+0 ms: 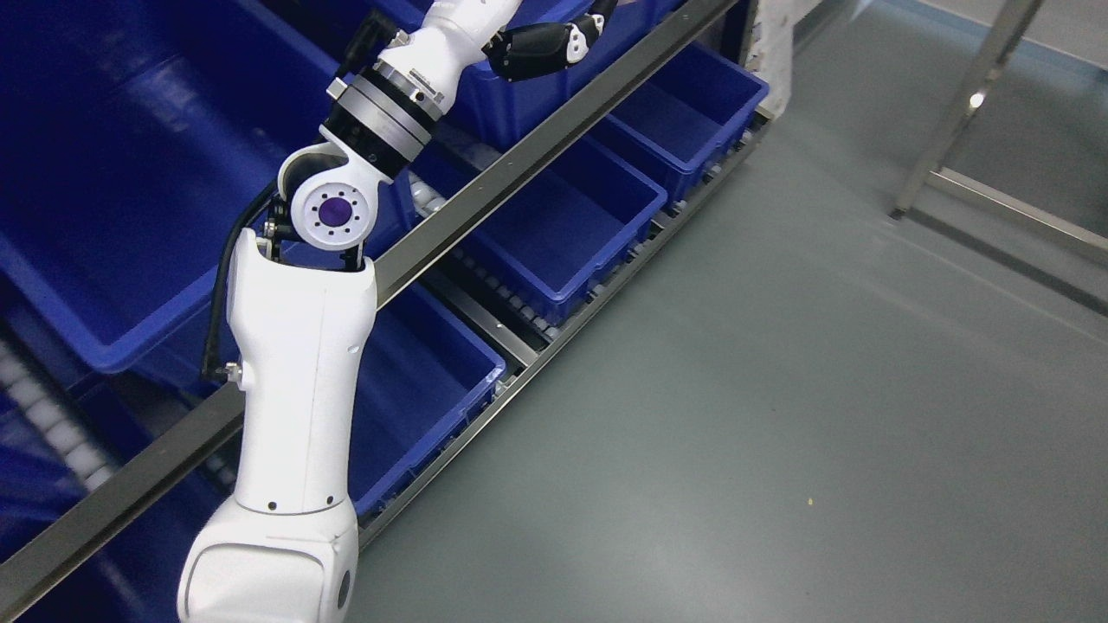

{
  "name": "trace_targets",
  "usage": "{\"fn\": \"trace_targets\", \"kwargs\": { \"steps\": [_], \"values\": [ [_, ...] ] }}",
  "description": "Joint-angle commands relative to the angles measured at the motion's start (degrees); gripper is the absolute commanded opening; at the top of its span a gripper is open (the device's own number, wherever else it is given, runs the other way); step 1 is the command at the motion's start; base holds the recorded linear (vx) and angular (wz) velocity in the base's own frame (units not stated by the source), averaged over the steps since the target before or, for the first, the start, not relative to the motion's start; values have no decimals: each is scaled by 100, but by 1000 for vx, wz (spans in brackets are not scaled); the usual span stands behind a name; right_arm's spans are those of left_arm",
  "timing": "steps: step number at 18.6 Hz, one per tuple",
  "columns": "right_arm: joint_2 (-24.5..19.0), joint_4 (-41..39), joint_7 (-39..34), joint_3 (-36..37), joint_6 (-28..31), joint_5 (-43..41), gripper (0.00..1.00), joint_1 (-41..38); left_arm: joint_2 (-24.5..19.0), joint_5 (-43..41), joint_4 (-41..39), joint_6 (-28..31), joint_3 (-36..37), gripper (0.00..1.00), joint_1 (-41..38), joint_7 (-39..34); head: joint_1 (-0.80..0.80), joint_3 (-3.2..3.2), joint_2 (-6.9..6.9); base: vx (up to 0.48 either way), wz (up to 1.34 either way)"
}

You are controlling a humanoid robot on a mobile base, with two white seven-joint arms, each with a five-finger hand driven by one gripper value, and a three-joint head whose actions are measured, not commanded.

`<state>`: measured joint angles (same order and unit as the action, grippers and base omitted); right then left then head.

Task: Stack pink IKEA bowls on left shelf middle
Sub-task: 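Hold the bowls while the robot turns toward the blue bin shelves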

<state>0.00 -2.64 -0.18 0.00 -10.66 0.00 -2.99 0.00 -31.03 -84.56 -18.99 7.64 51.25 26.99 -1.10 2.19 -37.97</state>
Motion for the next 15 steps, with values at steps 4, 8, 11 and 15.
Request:
{"fn": "trace_targets", "kwargs": {
  "steps": [4, 8, 11, 15],
  "values": [
    [100, 0, -8, 62, 3, 44, 100, 0, -100, 264, 9, 264, 89, 5, 649, 77, 0, 0, 0, -28, 643],
    [100, 0, 1, 62, 3, 44, 100, 0, -100, 220, 105, 458, 53, 5, 790, 95, 0, 0, 0, 21, 564],
    [100, 0, 1, 62, 3, 44, 100, 0, -100, 18, 185, 476, 27, 5, 755, 288, 0, 0, 0, 46, 469],
    [100, 0, -8, 53, 3, 44, 100, 0, -100, -157, 194, 528, -25, 5, 676, 350, 0, 0, 0, 63, 394]
  ]
}}
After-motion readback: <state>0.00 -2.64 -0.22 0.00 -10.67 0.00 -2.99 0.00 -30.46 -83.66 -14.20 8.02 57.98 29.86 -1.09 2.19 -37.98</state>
